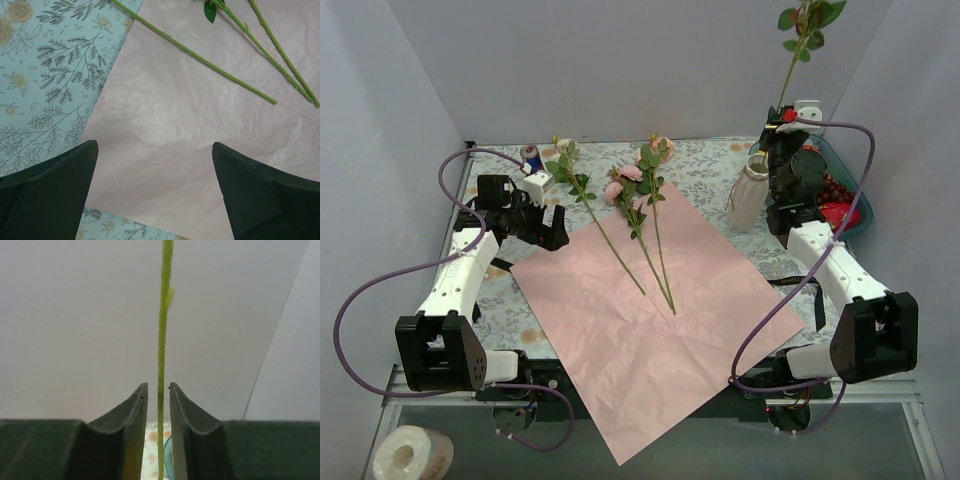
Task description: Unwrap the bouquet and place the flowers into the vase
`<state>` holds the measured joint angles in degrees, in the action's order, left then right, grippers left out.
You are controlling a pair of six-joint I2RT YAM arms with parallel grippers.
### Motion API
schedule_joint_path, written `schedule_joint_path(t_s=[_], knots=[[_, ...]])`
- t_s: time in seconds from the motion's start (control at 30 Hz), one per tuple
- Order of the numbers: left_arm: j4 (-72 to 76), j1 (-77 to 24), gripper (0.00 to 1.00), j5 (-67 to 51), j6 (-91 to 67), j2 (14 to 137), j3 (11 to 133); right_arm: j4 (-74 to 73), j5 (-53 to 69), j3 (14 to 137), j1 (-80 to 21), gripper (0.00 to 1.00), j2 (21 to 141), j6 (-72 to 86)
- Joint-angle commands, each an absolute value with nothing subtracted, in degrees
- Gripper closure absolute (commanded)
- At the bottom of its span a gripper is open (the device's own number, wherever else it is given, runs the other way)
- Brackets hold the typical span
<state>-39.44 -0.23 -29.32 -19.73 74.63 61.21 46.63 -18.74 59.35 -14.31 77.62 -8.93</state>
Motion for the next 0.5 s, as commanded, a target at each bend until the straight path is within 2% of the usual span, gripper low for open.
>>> schedule_joint_path(t_s=[0.0, 0.07, 0.17, 0.33, 0.47], knots=[[-39.38, -0.18, 0.02, -29.27, -19.25, 74.09, 62.67, 34.82, -18.28, 61.62, -14.15, 0.61, 74.37, -2.91], [-39.2, -0.18, 0.02, -29.35, -19.25, 74.0, 62.32, 30.96, -18.98, 60.3, -14.06, 0.51, 73.31, -0.81], [-39.81, -0.18, 0.02, -29.44, -18.99, 73.83, 62.84, 26.03, -19.86, 60.73, -14.06, 0.47, 72.51, -0.7], [-39.9, -0.18, 0.02, -29.62, -18.63, 73.04, 62.93, 18.91, -17.67, 60.03, -14.06, 0.46, 67.07, 1.92], [-39.9, -0.18, 0.02, -30.06, -18.81, 72.95, 62.58, 18.02, -7.25, 56.26, -14.15, 0.48, 60.31, 3.51]])
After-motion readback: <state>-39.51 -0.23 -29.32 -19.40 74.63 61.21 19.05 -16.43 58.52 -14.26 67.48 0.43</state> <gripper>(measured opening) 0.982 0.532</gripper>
